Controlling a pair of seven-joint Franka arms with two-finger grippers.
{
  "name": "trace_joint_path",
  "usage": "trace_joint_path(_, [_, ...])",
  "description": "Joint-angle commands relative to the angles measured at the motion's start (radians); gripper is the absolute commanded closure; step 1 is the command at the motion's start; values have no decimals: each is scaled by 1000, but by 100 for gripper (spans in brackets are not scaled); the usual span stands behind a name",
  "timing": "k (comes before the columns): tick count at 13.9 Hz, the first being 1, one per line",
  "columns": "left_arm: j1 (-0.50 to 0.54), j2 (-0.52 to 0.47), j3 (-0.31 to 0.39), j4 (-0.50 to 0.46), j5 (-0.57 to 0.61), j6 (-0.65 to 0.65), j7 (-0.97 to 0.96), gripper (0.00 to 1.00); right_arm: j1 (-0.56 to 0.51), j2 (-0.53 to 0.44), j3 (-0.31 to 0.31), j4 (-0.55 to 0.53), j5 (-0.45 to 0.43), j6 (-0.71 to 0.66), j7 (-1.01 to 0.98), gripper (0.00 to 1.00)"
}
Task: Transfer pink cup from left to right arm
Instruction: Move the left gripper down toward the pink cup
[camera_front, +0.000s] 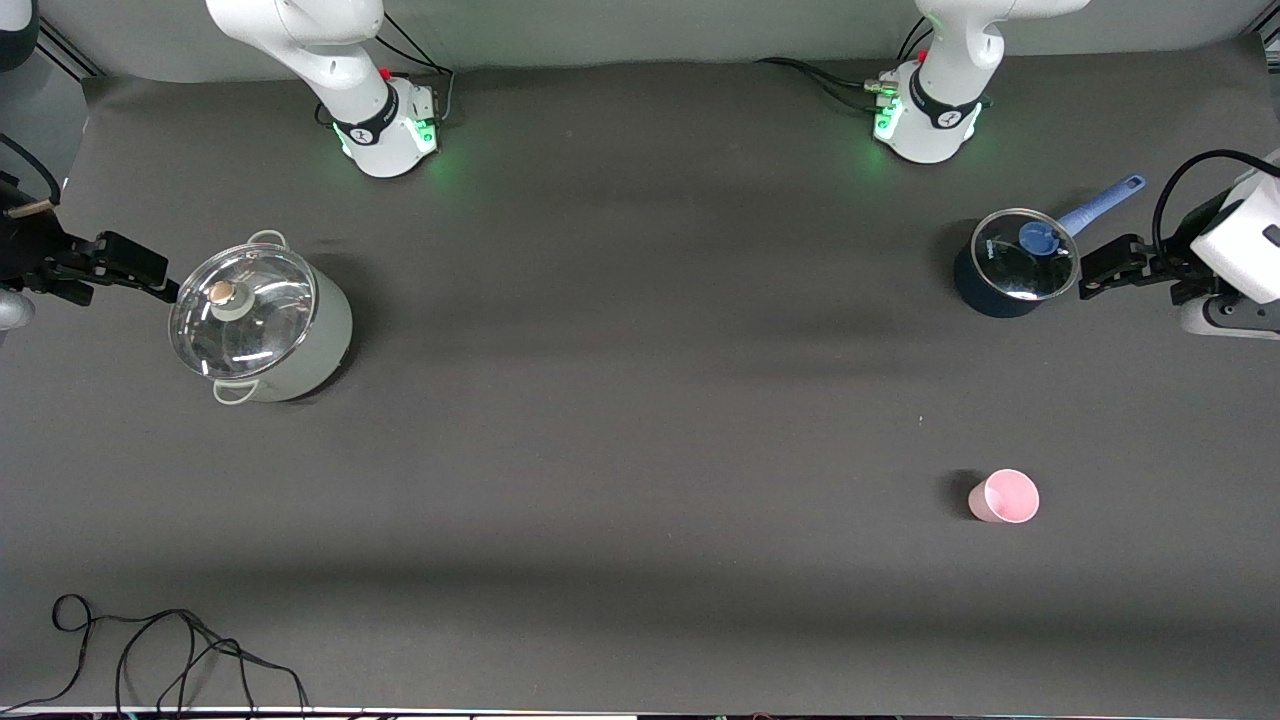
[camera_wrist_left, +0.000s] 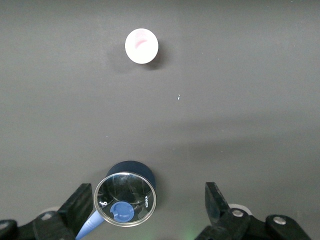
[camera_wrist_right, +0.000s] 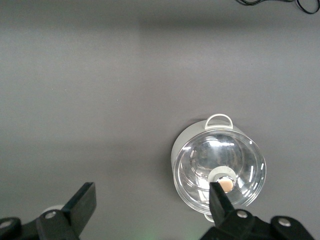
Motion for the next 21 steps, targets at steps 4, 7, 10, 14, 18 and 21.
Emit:
trace_joint_path(4, [-12, -22, 10, -14, 10, -11, 13, 0, -2, 19, -7, 28, -5, -17, -14, 0])
trace_joint_path(7, [-11, -20, 10, -12, 3, -8, 13, 0, 3, 19, -7, 22, -5, -19, -6, 0])
trace_joint_path(10, [2, -7, 12, 21, -4, 7, 21, 0, -5, 17, -8, 2, -5, -20, -13, 0])
trace_joint_path(14, [55, 27, 10, 63, -9, 9, 181, 0, -3, 16, -9, -4, -5, -56, -6, 0])
trace_joint_path(18, [92, 115, 12, 152, -32, 26, 264, 0, -3, 16, -9, -4, -5, -56, -6, 0])
trace_joint_path(21, [147, 157, 10, 147, -114, 118, 425, 0, -5, 16, -9, -5, -5, -56, -7, 0])
